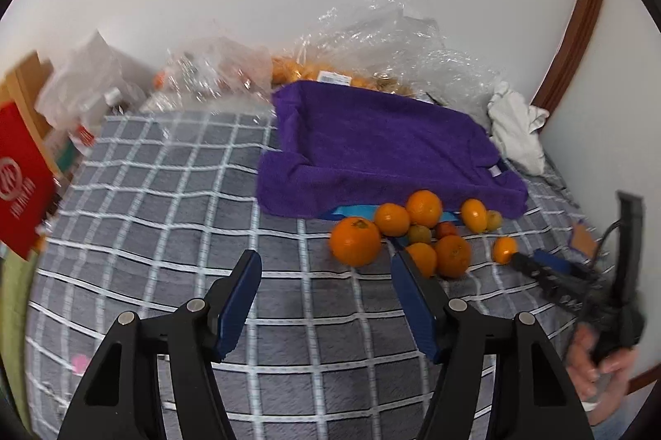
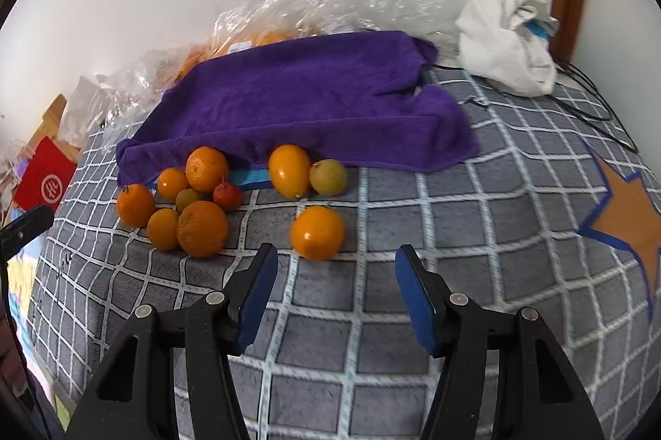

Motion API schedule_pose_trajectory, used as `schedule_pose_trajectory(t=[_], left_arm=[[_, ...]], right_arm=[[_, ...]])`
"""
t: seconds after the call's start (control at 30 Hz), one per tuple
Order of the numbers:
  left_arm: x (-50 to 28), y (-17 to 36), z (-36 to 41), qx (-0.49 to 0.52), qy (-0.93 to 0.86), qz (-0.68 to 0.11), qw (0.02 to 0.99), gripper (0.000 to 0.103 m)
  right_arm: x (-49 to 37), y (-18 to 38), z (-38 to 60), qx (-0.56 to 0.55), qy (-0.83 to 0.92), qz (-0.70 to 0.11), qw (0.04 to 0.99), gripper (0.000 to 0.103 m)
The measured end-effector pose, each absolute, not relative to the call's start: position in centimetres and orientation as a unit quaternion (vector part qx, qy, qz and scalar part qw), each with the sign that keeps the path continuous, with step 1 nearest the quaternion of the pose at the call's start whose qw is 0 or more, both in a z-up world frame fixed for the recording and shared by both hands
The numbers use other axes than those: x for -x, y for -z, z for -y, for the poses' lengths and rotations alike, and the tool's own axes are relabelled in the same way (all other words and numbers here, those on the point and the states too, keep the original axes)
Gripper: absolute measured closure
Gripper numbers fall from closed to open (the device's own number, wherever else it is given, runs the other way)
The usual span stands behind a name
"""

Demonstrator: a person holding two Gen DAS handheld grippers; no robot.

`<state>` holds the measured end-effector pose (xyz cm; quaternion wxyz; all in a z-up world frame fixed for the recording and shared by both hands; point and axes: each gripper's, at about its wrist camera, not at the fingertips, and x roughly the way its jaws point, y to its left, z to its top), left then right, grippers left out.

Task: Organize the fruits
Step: 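Grasp a large orange with the left gripper while the right gripper grasps another orange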

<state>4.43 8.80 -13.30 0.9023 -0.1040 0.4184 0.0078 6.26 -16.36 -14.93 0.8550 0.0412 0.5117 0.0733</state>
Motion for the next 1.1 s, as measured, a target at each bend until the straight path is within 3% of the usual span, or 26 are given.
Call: schedule_pose_trajectory(t=[0.4,0.67,0.8,1.1], left_arm=[[-8.6,17.2,-8.0,0.116,0.009,-0.458,0.882,0.040],[-10.7,19.3,-7.0,0.113,0.011,-0.478,0.871,0.044],[-11.2,20.1,-6.7,0.135,0.024,-0.480,0.867,0.063],[-9.1,18.1,-6.9,0.133,0.003,-0.472,0.871,0.063]], right_arm=[[-8.5,17.1,15.5,-0.022,-0.076,-0.518,0.852,0.070],[-8.4,16.9,16.2,-0.019,-0.081,-0.515,0.853,0.070],[-8.2,16.2,16.1,-0.014,-0.080,-0.509,0.857,0.070],[-6.5,13.1,15.6,0.004,-0.071,-0.490,0.869,0.070]])
